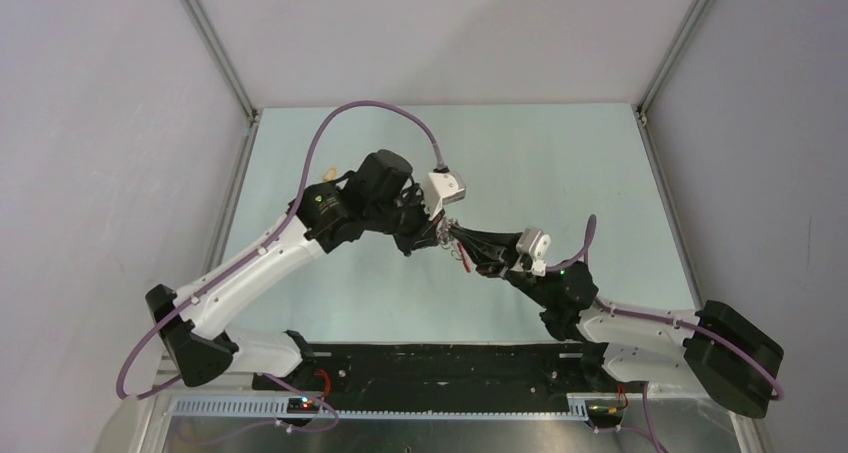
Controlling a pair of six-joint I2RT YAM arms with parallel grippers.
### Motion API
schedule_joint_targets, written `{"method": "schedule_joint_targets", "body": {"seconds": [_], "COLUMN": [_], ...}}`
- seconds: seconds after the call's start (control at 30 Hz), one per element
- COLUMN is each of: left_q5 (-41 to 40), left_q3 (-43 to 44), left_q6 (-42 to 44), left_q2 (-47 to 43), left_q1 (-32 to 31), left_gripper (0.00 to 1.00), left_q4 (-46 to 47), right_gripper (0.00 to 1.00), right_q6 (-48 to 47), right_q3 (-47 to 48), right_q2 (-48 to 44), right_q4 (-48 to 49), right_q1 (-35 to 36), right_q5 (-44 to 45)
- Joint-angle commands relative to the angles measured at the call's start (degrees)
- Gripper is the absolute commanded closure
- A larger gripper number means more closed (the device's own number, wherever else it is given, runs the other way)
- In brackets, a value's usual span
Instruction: Remove the keys from the keyring
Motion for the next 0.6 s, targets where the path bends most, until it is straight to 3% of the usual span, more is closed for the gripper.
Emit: {"method": "schedule_joint_targets", "body": {"seconds": [0.0, 0.2, 0.4, 0.57], "left_q5": [-8.46, -17.3, -16.32, -16.83], "left_q3": [-1.25, -1.59, -5.24, -6.49], "left_q6": [-1.27, 0.45, 0.06, -0.21], "left_q2": [-3.61, -7.65, -10.1, -11.18], "left_q1": [-0.28, -0.25, -0.27, -0.27], "left_gripper": [1.0, 1.0, 1.0, 1.0], "left_q4": [4.45, 8.58, 13.08, 14.7], "right_gripper": [1.0, 1.0, 1.0, 1.0], "right_q6": [7.27, 16.83, 22.65, 21.74], "right_q3": [3.27, 5.55, 6.42, 6.83], "right_q2": [-0.16, 1.62, 4.6, 6.12], "right_q4": [8.7, 7.2, 11.22, 11.55], "right_q1": [-0.36, -1.3, 0.1, 1.03], "right_q5": [3.78, 5.85, 15.15, 17.23]}}
